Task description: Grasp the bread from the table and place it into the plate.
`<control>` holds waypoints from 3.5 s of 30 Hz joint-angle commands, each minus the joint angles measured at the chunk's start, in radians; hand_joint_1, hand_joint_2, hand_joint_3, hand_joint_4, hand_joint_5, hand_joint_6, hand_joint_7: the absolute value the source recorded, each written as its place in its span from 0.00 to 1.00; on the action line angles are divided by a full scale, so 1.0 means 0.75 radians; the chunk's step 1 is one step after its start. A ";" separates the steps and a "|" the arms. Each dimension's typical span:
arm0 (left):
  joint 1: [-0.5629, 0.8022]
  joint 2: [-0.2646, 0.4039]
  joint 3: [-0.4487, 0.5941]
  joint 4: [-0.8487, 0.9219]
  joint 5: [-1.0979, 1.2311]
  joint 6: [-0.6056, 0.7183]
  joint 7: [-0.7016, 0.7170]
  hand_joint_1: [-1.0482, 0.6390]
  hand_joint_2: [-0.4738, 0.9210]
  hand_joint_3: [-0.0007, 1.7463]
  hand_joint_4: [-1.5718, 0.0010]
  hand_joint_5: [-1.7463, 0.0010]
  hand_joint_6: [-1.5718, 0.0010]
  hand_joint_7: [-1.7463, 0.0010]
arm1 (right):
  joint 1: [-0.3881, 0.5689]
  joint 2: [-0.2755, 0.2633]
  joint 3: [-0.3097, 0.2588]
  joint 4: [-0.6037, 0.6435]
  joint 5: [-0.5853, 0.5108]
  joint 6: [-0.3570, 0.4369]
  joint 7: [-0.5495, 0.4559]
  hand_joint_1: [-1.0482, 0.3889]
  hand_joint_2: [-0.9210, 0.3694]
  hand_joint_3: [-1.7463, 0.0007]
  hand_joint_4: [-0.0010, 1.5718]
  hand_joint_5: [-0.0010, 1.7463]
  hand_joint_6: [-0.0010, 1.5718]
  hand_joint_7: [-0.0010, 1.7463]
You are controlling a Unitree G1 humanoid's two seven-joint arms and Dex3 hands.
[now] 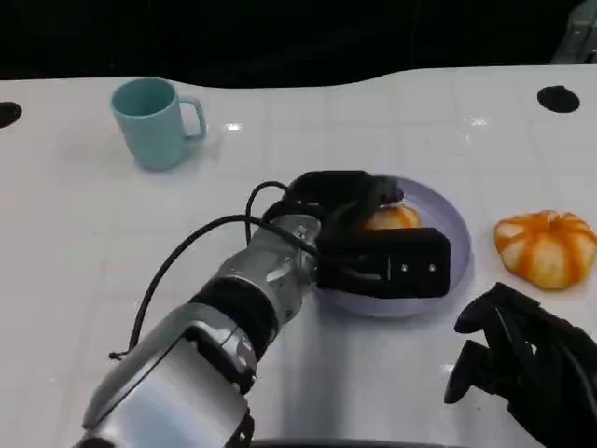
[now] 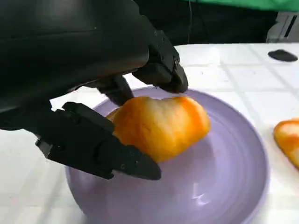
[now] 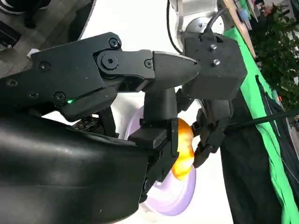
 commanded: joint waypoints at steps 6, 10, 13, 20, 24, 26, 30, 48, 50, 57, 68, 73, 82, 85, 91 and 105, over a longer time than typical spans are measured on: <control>-0.082 0.028 -0.013 -0.005 -0.007 0.010 -0.209 0.17 1.00 0.20 1.00 0.99 0.94 1.00 | 0.001 -0.011 -0.012 0.005 0.002 -0.019 0.004 0.43 0.00 0.75 0.40 1.00 0.31 0.92; -0.098 0.060 0.032 -0.028 -0.062 -0.020 -0.331 0.15 1.00 0.20 1.00 1.00 0.93 0.99 | -0.003 -0.011 -0.016 0.008 0.004 -0.015 0.001 0.42 0.00 0.75 0.40 1.00 0.31 0.92; -0.106 0.090 0.070 -0.053 -0.103 -0.042 -0.405 0.13 1.00 0.21 0.98 0.99 0.92 0.99 | -0.005 -0.009 -0.020 0.010 0.006 -0.013 -0.002 0.43 0.00 0.74 0.40 1.00 0.31 0.92; -0.083 0.174 0.172 -0.138 -0.209 -0.090 -0.559 0.13 1.00 0.21 0.97 0.99 0.92 0.99 | -0.007 -0.012 -0.022 0.011 0.002 -0.008 -0.007 0.43 0.00 0.75 0.39 1.00 0.31 0.92; -0.051 0.206 0.224 -0.180 -0.270 -0.119 -0.595 0.15 1.00 0.20 0.96 0.98 0.91 0.99 | -0.008 -0.011 -0.024 0.012 0.006 -0.008 -0.007 0.43 0.00 0.75 0.39 1.00 0.31 0.93; -0.028 0.221 0.248 -0.201 -0.306 -0.136 -0.614 0.15 1.00 0.20 0.96 0.98 0.91 0.99 | -0.008 -0.012 -0.024 0.012 0.003 -0.007 -0.008 0.43 0.00 0.75 0.39 1.00 0.31 0.93; 0.074 0.251 0.347 -0.282 -0.424 -0.173 -0.625 0.17 1.00 0.19 0.91 0.95 0.87 0.97 | -0.010 -0.012 -0.024 0.013 0.003 -0.002 -0.012 0.43 0.00 0.75 0.39 1.00 0.31 0.93; 0.745 0.125 0.917 -1.281 -1.381 0.509 -0.661 0.27 1.00 0.21 0.60 0.19 0.63 0.46 | -0.006 -0.021 -0.019 -0.003 0.005 0.008 -0.014 0.43 0.00 0.75 0.39 1.00 0.30 0.92; 0.815 0.123 0.935 -1.407 -1.448 0.606 -0.641 0.28 1.00 0.22 0.57 0.15 0.62 0.38 | -0.004 -0.022 -0.016 0.000 0.000 -0.003 -0.009 0.43 0.00 0.75 0.38 1.00 0.30 0.92; 1.036 0.080 0.995 -1.776 -1.628 0.867 -0.490 0.27 1.00 0.24 0.56 0.00 0.69 0.09 | -0.006 -0.020 -0.012 -0.009 0.000 0.008 -0.018 0.42 0.00 0.74 0.39 1.00 0.30 0.92; 1.303 0.021 0.994 -2.104 -1.770 1.052 -0.278 0.30 1.00 0.26 0.50 0.00 0.65 0.08 | -0.006 -0.025 -0.008 -0.015 0.000 0.008 -0.013 0.42 0.00 0.74 0.39 1.00 0.30 0.92; 1.311 0.027 0.988 -2.113 -1.787 1.055 -0.263 0.30 1.00 0.26 0.51 0.00 0.65 0.08 | -0.006 -0.025 -0.008 -0.015 0.000 0.008 -0.013 0.42 0.00 0.74 0.39 1.00 0.30 0.93; 1.509 0.102 0.894 -2.115 -1.699 0.975 -0.330 0.29 1.00 0.29 0.51 0.00 0.66 0.05 | -0.010 -0.019 -0.007 -0.021 0.002 0.017 -0.023 0.42 0.00 0.75 0.40 1.00 0.31 0.92; 1.518 0.116 0.884 -2.087 -1.677 0.940 -0.343 0.29 1.00 0.29 0.51 0.00 0.67 0.03 | -0.009 -0.021 -0.007 -0.020 0.001 0.012 -0.019 0.42 0.00 0.74 0.40 1.00 0.31 0.92; 1.517 0.130 0.886 -2.020 -1.662 0.901 -0.362 0.28 1.00 0.26 0.52 0.00 0.70 0.00 | -0.008 -0.017 -0.011 -0.021 0.009 0.013 -0.019 0.42 0.00 0.74 0.40 1.00 0.31 0.92; 1.522 0.140 0.881 -1.998 -1.667 0.854 -0.424 0.29 1.00 0.26 0.48 0.00 0.64 0.00 | -0.002 -0.024 -0.014 -0.026 0.002 0.019 -0.024 0.42 0.00 0.76 0.40 1.00 0.32 0.92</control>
